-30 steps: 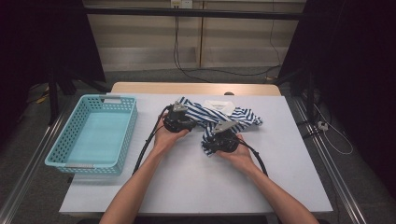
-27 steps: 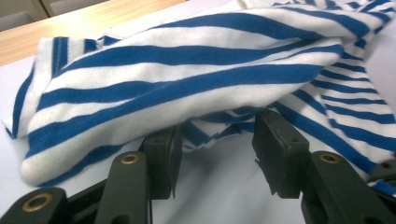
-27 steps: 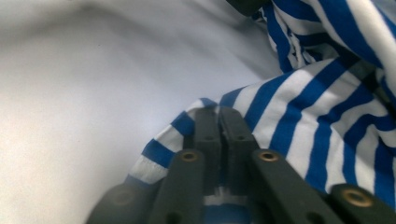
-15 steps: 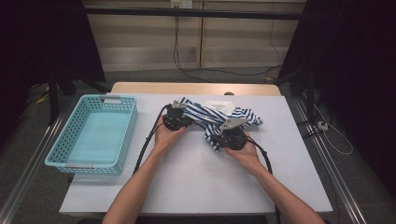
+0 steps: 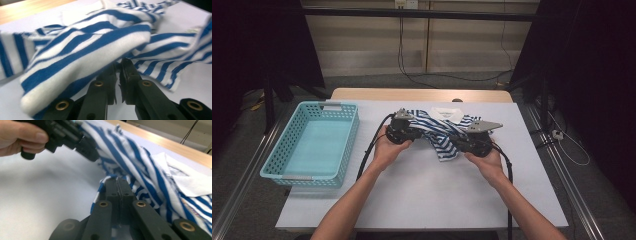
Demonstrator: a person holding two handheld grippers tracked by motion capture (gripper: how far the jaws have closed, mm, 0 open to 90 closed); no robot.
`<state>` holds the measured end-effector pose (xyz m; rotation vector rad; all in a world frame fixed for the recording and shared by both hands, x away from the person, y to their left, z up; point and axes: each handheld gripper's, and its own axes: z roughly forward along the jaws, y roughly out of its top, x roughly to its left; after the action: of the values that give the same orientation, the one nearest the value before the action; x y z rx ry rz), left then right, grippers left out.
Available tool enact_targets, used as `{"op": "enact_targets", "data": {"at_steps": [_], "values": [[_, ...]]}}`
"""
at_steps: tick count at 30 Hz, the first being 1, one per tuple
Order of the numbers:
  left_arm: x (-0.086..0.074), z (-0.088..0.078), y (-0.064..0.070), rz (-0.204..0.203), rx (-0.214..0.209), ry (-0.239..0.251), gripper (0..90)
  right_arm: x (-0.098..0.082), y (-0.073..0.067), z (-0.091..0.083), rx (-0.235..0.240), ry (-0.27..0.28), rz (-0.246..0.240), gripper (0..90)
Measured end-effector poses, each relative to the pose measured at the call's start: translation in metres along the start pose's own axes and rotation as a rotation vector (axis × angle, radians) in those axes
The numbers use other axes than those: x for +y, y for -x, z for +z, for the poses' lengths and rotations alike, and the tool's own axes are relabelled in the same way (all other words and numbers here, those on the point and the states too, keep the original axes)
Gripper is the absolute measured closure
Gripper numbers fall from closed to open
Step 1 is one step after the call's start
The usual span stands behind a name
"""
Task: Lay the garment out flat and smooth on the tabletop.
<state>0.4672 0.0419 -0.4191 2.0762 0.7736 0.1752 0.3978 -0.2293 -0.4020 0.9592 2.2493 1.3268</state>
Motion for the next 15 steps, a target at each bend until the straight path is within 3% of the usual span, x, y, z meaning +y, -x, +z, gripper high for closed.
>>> {"op": "enact_targets", "data": {"at_steps": [5,9,10,11,12,15], "values": [[-0.002,-0.016,0.016,0.039,-0.04,-0.024,83.5,-0.001,-0.001,-0.014,0.01,0.031,0.023,90.0],[-0.011,-0.029,0.028,0.049,-0.082,-0.069,83.5,-0.012,-0.001,-0.023,-0.001,0.01,0.021,90.0],[-0.014,-0.028,0.031,0.048,-0.069,-0.049,83.5,-0.015,-0.001,-0.025,-0.007,0.0,0.022,90.0],[-0.015,-0.032,0.034,0.077,-0.069,-0.086,83.5,-0.018,-0.001,-0.026,-0.005,-0.005,0.022,90.0],[-0.017,-0.034,0.038,0.089,-0.043,-0.082,83.5,-0.022,-0.001,-0.029,-0.012,-0.018,0.02,90.0],[-0.021,-0.04,0.045,0.076,-0.069,-0.093,83.5,-0.03,-0.002,-0.034,-0.003,-0.027,0.044,90.0]]}}
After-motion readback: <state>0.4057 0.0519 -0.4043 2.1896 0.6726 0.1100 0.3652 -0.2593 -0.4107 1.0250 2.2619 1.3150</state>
